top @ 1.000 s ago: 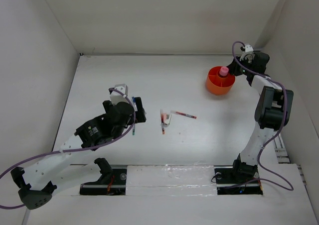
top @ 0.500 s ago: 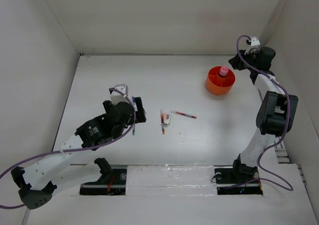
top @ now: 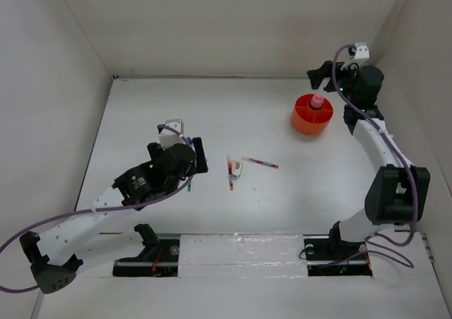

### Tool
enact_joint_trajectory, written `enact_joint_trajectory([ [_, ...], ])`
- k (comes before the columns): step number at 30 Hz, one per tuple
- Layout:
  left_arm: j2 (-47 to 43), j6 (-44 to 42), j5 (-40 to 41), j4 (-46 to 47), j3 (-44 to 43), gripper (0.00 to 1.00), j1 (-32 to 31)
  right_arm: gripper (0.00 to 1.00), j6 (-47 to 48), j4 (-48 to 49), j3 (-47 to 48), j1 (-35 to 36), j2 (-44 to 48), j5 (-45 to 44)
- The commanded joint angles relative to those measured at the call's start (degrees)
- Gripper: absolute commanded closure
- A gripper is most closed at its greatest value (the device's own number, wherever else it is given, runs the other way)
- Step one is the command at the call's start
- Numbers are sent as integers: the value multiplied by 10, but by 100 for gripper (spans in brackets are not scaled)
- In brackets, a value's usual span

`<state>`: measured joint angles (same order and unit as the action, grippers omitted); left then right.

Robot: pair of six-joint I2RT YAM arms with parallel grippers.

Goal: Sort the stationery into containers
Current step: Pick up the pen from the center of the board.

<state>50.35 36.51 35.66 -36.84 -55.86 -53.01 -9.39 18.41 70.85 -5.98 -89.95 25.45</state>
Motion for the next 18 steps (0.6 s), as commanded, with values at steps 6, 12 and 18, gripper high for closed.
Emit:
enact_joint_trajectory([
  [6,-9,60,37,-25,-16,0,14,0,39,-128,-43,290,204,-430],
  [12,-45,94,5,14,7,0,14,0,3,-137,-109,293,311,-245],
  [18,47,188,84,-43,7,0,14,0,3,-220,-111,344,345,-272],
])
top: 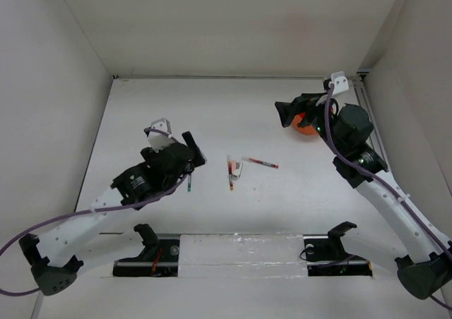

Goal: Sort the stationery into containers
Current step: Pick up the pen from the center of the board.

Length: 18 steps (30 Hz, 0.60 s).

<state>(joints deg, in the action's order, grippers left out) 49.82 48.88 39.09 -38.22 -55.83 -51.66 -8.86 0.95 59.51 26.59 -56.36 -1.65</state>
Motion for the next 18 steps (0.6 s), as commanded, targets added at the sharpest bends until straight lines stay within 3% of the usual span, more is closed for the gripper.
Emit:
enact_joint_trajectory([
  [1,74,77,50,-29,7,0,1,0,-2,-46,3,27,9,-1],
  [3,150,93,28,-29,7,0,16,0,-2,-46,-3,33,14,-1],
  [4,195,65,-13,20,7,0,77,0,-2,-46,-3,38,14,-1],
  [5,207,65,-55,21,22,0,103,0,-2,-46,-3,38,14,-1],
  [6,215,28,-93,84,37,0,118,0,-2,-46,-3,38,9,-1],
  [9,232,7,-108,153,77,0,143,0,-2,-51,-3,44,9,5],
  [13,287,-27,-129,176,87,0,168,0,-2,-51,-9,50,14,19],
  [18,311,-27,-169,198,106,10,168,0,-2,-45,-20,50,14,27],
])
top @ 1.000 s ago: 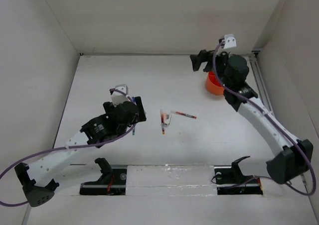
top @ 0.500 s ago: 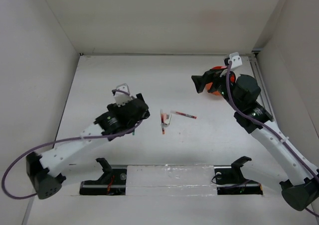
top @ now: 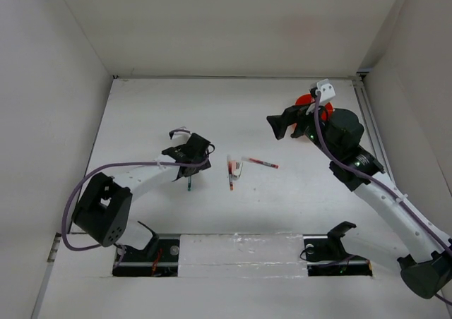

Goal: Sort the stationery into containers
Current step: Pick up the pen from the center of the board.

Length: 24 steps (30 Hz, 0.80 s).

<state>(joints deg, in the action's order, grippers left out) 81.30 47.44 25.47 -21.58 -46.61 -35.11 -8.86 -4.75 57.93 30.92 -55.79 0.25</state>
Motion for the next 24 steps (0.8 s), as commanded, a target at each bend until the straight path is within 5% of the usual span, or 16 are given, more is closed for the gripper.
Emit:
enact_joint_trajectory([
  [1,-3,-13,-40,39,27,11,2,0,-2,12,-5,6,9,8],
  [16,32,11,-66,44,86,48,2,0,-2,23,-4,17,21,1],
  [24,44,34,-71,24,80,83,2,0,-2,23,-5,17,49,-10],
])
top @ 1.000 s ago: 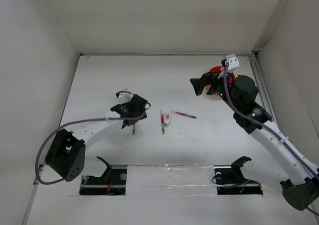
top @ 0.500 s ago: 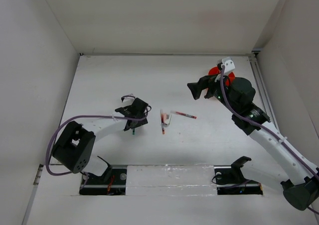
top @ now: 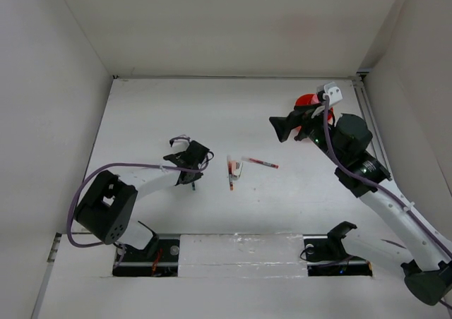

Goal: Sort the stationery into containers
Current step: Pick up the pen from the center of the board.

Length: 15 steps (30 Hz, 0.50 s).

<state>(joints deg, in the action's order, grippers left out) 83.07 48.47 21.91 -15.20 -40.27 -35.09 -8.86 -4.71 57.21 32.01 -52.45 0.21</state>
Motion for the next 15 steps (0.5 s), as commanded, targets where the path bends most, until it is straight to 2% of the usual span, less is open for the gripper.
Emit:
enact_joint_trajectory([
  [1,26,29,-35,-40,17,86,2,0,-2,22,3,6,22,-10],
  [5,20,35,-41,-45,29,100,2,0,-2,22,-3,6,33,-10],
  [12,-11,45,-41,-40,45,100,2,0,-2,22,-3,-10,33,14],
  [15,-49,56,3,-56,34,100,-16,0,-7,30,-8,-29,8,47],
])
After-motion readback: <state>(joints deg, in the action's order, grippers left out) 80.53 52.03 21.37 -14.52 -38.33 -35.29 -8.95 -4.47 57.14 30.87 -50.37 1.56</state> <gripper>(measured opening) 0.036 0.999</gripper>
